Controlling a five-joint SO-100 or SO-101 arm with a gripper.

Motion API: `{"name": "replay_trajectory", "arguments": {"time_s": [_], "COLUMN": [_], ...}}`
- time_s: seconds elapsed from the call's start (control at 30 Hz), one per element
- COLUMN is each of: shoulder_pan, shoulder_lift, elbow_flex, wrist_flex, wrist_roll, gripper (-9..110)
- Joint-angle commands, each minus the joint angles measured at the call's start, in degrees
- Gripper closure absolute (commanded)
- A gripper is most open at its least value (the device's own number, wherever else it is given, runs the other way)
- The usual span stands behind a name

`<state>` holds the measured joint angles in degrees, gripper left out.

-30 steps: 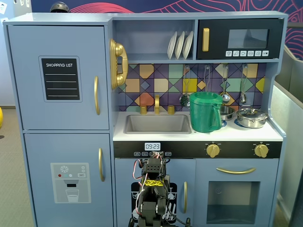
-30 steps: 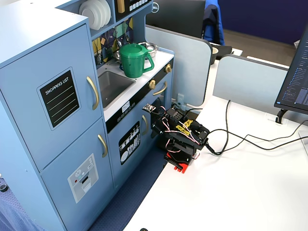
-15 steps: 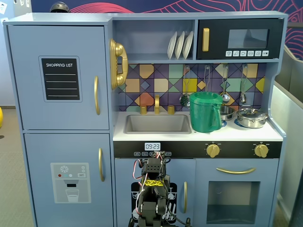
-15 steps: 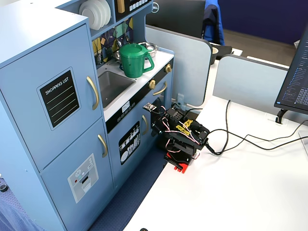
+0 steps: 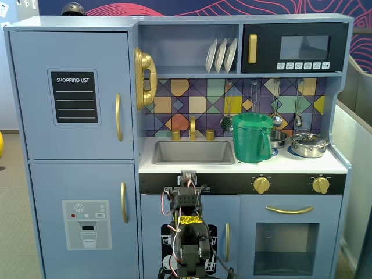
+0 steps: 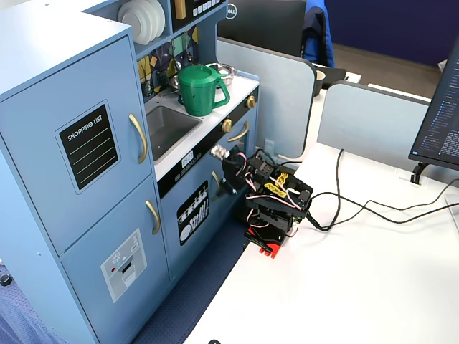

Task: Open the left cabinet door

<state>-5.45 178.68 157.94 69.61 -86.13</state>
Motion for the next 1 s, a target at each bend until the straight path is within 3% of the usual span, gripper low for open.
{"name": "replay_trajectory", "arguments": {"time_s": [0.0,0.27,0.43,0.67,0.97], "shoulder_pan": [-2.64,-12.04,-18.63,-26.72,-28.83], "shoulder_lift": [-3.08,-6.33,-8.09,-12.48,-18.63], "elbow_flex": [-12.30,-28.39,-31.82,-33.75,-37.09], "wrist_flex": [-5.80,-18.63,-30.50,-42.36,-46.58], "wrist_roll": [0.26,-0.70,-8.96,-13.10,-14.85], "gripper": [99,99,98,89,82]}}
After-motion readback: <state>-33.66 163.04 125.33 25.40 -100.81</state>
